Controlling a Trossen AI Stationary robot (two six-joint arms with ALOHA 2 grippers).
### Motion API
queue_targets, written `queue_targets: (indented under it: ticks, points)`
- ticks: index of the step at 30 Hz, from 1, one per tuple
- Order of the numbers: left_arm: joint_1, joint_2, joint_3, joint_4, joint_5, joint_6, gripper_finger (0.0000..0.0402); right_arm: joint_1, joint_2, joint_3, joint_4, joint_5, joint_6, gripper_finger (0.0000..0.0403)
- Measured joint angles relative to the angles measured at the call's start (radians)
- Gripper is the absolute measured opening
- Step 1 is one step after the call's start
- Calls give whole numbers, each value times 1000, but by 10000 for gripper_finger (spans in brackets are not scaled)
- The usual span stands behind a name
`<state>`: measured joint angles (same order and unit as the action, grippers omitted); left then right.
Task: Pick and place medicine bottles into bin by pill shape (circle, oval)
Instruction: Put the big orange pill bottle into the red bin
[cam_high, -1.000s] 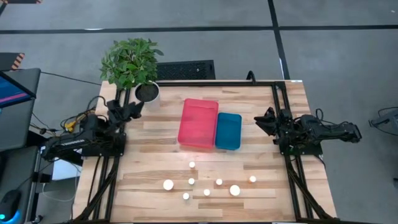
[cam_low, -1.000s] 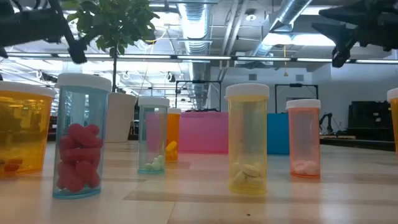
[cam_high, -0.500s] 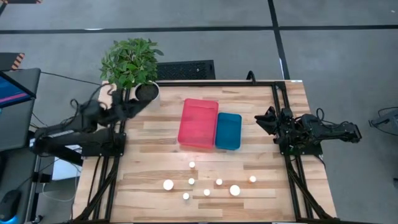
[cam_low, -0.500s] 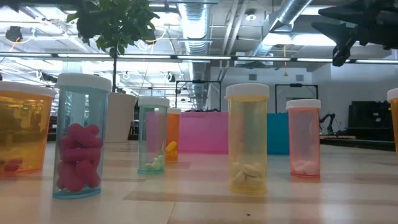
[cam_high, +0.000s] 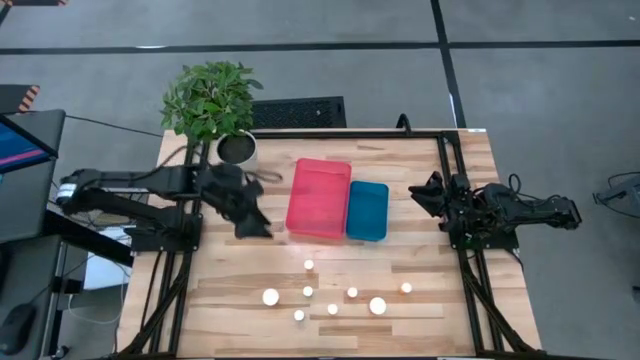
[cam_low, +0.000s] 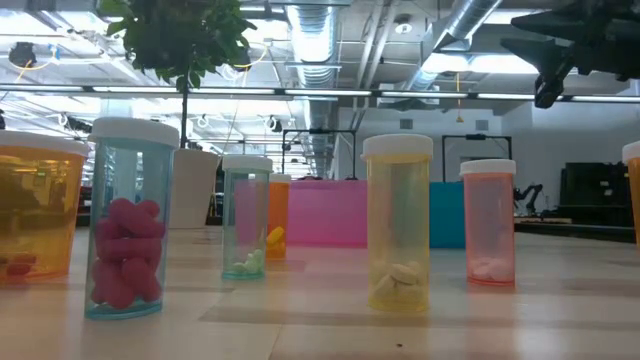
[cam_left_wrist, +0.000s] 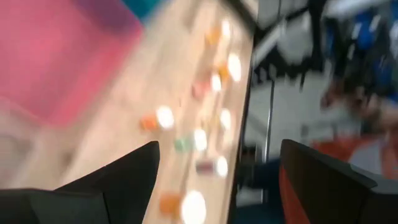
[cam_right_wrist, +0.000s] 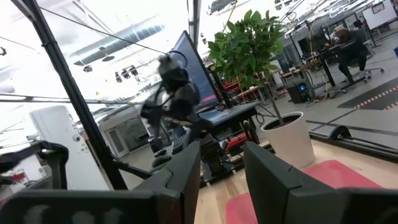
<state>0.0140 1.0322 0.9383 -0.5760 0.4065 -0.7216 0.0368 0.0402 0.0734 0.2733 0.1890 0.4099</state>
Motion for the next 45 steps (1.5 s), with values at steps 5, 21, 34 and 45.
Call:
queue_targets:
  ticks: [5,21,34,45]
  points:
    - [-140,86,95,-99,-10,-43,328,0,0,0,-4,0,-3,136]
    - [-253,74,423,-150,-406,-80,328,0,95,233,159,46,-411,136]
    - [-348,119,421,-497,-404,-136,328,20,614,914,-622,-4,-484,136]
    - [-543,315,399,-506,-412,-85,328,29,781,1015,-842,-8,-465,136]
